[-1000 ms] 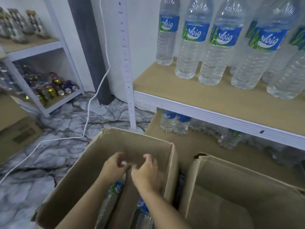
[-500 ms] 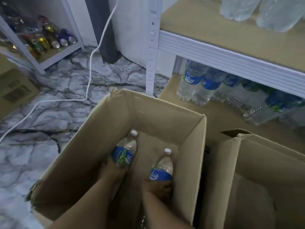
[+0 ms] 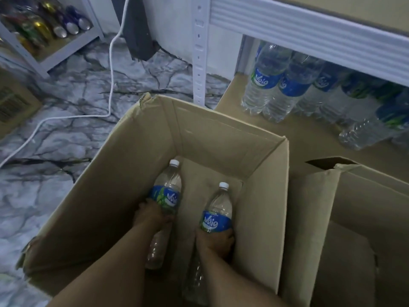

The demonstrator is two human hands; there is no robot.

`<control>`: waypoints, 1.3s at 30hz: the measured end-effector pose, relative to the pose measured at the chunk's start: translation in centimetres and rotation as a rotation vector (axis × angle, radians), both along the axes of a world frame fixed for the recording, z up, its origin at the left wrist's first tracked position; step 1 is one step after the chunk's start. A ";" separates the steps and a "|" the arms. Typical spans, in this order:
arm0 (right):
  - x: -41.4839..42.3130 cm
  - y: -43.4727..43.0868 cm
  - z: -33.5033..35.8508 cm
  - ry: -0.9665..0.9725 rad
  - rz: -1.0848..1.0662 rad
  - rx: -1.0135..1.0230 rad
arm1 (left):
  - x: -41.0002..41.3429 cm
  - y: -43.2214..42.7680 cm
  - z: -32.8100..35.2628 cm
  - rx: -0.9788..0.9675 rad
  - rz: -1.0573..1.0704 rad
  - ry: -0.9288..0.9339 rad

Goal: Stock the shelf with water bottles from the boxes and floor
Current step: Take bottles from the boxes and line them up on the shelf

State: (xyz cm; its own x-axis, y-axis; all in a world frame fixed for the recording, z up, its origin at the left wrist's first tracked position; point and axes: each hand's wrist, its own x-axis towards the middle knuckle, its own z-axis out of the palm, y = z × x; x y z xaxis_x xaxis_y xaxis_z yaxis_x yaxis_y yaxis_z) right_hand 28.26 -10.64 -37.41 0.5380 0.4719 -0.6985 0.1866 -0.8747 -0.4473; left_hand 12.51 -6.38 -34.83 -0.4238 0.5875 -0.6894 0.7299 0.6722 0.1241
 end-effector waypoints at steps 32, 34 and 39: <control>1.6 2.3 9.5 0.086 0.105 0.165 | 3.9 -1.2 9.7 0.324 0.265 -0.222; 1.8 1.8 11.3 0.128 0.104 0.253 | 3.8 -2.2 12.4 0.421 0.244 -0.214; 2.1 0.9 17.2 0.287 0.148 0.479 | 4.0 -5.0 18.7 0.806 0.121 -0.194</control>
State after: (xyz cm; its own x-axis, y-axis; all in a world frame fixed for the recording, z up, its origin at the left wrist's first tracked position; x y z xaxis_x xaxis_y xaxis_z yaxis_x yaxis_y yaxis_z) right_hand 30.32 -9.71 -20.21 0.2624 0.8272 -0.4968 0.1042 -0.5361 -0.8377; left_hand 16.51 -11.34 -16.11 -0.4328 0.8898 -0.1448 0.5741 0.3959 0.7167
